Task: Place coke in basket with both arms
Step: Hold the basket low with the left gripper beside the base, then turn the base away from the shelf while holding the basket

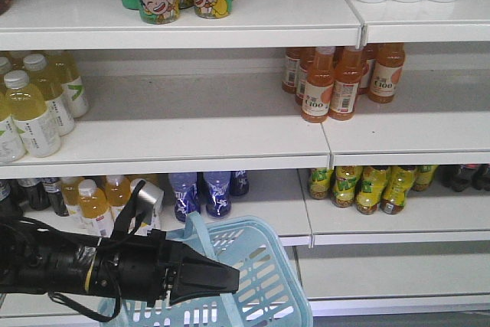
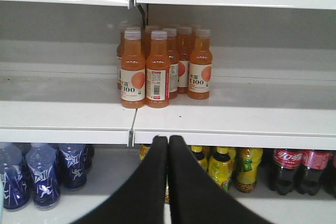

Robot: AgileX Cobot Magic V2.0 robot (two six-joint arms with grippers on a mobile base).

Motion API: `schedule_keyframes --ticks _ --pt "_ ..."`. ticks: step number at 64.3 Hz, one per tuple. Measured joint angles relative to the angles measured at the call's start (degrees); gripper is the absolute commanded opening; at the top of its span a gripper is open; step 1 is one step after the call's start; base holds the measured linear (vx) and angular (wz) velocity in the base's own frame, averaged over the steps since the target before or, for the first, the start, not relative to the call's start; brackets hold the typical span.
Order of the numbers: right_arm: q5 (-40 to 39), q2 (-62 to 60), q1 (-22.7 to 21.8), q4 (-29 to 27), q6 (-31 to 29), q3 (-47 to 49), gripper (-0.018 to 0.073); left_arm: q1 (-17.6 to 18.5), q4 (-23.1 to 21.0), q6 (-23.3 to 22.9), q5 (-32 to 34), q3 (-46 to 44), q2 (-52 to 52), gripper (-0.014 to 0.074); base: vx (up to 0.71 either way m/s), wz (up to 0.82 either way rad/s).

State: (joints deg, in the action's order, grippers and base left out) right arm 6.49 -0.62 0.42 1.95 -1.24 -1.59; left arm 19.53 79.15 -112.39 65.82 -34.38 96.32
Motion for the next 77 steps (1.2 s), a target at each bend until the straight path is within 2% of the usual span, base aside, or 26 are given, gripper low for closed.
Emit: schedule_keyframes --ticks 77 --pt "0.0 0.0 0.0 0.0 0.0 0.0 -0.001 0.0 0.0 0.0 -0.19 0.0 0.0 -0.0006 -0.07 -0.43"
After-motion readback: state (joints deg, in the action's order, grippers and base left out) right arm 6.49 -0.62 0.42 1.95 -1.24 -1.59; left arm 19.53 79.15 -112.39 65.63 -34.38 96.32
